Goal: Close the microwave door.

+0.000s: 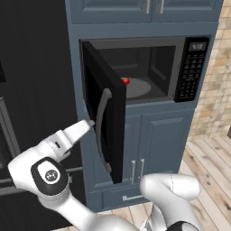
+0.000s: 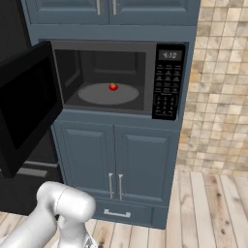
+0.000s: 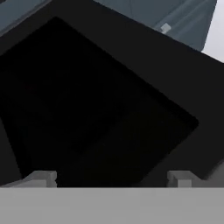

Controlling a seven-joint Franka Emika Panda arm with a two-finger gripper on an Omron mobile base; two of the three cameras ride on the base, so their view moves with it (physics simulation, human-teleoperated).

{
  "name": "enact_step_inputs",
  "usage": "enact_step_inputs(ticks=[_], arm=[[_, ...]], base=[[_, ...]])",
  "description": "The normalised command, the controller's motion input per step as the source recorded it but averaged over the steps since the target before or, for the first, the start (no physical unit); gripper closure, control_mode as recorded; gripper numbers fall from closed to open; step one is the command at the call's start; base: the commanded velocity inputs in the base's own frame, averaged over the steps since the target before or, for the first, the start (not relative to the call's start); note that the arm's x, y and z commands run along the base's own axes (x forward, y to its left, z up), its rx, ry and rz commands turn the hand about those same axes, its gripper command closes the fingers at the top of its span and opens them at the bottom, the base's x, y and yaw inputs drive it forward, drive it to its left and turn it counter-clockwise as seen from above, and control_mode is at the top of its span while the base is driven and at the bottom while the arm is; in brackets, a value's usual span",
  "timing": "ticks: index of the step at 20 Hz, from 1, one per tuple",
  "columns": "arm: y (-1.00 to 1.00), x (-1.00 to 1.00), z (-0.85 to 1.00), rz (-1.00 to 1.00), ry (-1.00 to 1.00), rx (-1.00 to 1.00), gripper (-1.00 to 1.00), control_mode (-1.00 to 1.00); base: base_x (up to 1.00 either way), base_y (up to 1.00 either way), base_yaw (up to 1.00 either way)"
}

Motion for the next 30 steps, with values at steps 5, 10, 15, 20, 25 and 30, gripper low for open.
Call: enact_step_inputs(ticks=[5, 10, 15, 20, 25, 30], arm=[[-0.19, 0.22, 0.00, 0.00, -0.52, 0.20, -1.00, -1.00], [-0.57, 0.20, 0.13, 0.00, -0.34, 0.20, -1.00, -1.00], [-0.70, 0.19, 0.27, 0.00, -0.27, 0.22, -1.00, -1.00], [-0.71, 0.28, 0.21, 0.00, -0.09, 0.17, -1.00, -1.00], [-0.48, 0.53, 0.04, 0.00, 0.00, 0.08, -1.00, -1.00], [-0.51, 0.72, 0.01, 0.03, 0.02, 0.08, -1.00, -1.00]], base=[[0.00, 0.00, 0.00], [0.00, 0.00, 0.00], [0.00, 0.00, 0.00], [0.00, 0.00, 0.00], [0.00, 0.00, 0.00], [0.00, 0.00, 0.00]])
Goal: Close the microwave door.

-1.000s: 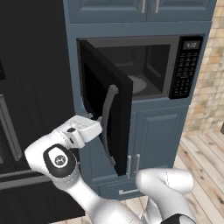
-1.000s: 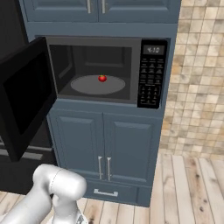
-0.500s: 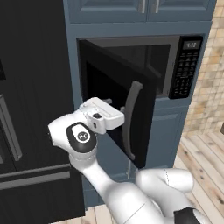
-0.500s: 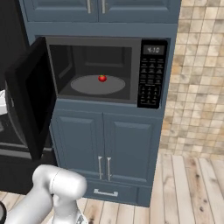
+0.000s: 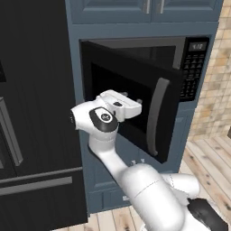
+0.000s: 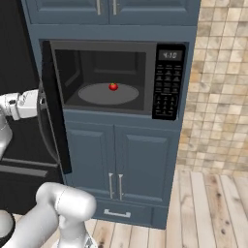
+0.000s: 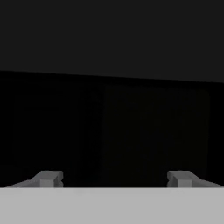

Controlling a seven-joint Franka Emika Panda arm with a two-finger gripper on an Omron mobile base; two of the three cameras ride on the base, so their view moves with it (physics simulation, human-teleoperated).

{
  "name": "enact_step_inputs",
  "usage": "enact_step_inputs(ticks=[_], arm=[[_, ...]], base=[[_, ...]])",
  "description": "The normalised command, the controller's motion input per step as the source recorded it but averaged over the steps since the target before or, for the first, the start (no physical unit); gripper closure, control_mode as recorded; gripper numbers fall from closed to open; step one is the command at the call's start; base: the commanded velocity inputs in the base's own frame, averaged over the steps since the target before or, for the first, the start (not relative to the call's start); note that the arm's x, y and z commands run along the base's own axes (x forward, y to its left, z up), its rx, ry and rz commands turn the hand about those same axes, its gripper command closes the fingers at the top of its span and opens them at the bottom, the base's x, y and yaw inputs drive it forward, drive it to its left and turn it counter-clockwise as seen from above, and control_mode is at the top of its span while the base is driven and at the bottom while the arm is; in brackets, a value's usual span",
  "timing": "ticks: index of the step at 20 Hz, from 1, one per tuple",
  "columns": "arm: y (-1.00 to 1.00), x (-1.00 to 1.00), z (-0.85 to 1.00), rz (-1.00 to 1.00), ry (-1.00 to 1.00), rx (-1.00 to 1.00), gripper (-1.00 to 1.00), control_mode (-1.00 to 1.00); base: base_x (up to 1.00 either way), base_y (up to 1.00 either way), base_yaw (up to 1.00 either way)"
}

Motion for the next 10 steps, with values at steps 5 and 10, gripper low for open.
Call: enact_step_inputs(ticks=[5, 10], arm=[[-0.41, 0.85, 0.00, 0.04, 0.03, 0.06, -1.00, -1.00], [-0.20, 0.93, 0.00, 0.15, 0.04, 0.05, -1.00, -1.00]], base=[[0.00, 0.00, 0.00], [0.00, 0.00, 0.00]])
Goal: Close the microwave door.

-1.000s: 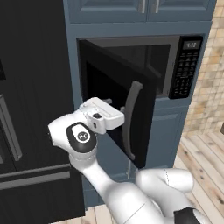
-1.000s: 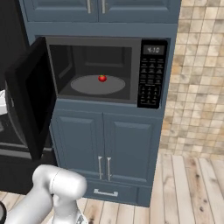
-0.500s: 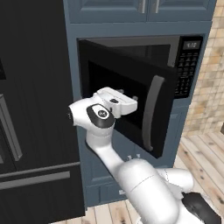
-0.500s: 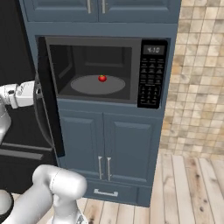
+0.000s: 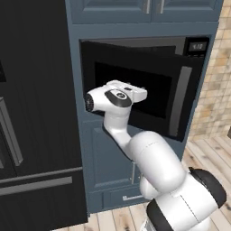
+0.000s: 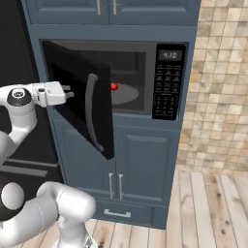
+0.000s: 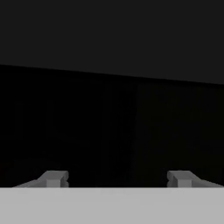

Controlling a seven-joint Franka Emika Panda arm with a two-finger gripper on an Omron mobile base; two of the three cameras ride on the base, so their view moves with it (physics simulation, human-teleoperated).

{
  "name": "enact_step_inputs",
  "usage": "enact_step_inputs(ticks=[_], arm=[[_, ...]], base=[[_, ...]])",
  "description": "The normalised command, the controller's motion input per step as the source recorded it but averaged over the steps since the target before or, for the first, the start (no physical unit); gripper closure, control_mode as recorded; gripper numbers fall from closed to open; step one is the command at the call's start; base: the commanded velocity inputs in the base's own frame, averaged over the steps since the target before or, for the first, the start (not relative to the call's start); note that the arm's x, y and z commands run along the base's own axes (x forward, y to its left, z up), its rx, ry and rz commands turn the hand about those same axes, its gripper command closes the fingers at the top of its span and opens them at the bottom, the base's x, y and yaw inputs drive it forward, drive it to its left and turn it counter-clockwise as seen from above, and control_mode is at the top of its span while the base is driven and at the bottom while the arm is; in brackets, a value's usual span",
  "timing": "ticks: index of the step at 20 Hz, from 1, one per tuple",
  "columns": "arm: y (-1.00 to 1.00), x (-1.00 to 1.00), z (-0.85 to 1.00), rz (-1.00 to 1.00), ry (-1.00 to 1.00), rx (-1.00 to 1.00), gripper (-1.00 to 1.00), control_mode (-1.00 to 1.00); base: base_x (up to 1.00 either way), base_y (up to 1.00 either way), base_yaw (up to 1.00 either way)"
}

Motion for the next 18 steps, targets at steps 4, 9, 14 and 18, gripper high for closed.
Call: enact_step_inputs(ticks=[4, 9, 14, 18], arm=[[-0.15, 0.86, 0.01, 0.18, 0.08, 0.00, -1.00, -1.00], [-0.10, 0.59, 0.26, 0.18, 0.07, 0.02, -1.00, -1.00], [-0.14, 0.57, 0.08, 0.22, 0.07, 0.05, -1.00, -1.00], [-0.06, 0.39, 0.09, 0.15, 0.03, 0.04, -1.00, -1.00]], base=[[0.00, 0.00, 0.00], [0.00, 0.00, 0.00], [0.00, 0.00, 0.00], [0.00, 0.00, 0.00]])
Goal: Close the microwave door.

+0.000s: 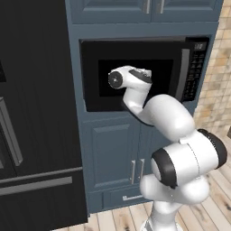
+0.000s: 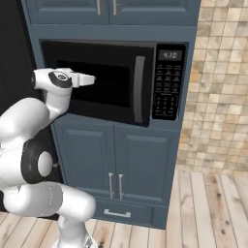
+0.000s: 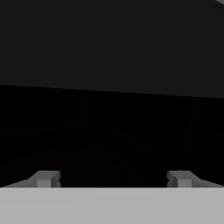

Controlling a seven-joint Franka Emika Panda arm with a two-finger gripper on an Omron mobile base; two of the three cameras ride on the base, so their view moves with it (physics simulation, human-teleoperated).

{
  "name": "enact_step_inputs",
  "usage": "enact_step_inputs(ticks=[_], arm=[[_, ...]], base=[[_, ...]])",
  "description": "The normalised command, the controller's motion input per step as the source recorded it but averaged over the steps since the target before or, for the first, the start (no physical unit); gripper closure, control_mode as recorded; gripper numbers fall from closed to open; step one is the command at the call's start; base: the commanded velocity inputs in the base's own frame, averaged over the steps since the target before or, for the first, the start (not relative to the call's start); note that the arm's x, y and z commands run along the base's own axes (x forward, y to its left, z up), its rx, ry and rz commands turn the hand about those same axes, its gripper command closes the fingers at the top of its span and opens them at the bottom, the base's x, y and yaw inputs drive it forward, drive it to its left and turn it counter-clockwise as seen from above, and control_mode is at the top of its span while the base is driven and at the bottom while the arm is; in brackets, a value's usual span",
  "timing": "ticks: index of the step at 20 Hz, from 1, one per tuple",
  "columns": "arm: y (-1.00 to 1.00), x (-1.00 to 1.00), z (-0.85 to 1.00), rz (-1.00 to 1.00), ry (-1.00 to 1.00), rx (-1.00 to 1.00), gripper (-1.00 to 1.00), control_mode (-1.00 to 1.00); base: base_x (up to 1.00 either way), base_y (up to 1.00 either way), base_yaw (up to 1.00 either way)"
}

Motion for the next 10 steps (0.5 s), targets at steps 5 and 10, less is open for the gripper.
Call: enact_step_inputs(ticks=[5, 10], arm=[[0.00, 0.35, 0.12, 0.13, 0.00, 0.01, -1.00, -1.00], [-0.02, 0.25, 0.12, 0.13, 0.00, 0.00, -1.00, -1.00]], base=[[0.00, 0.00, 0.00], [0.00, 0.00, 0.00]])
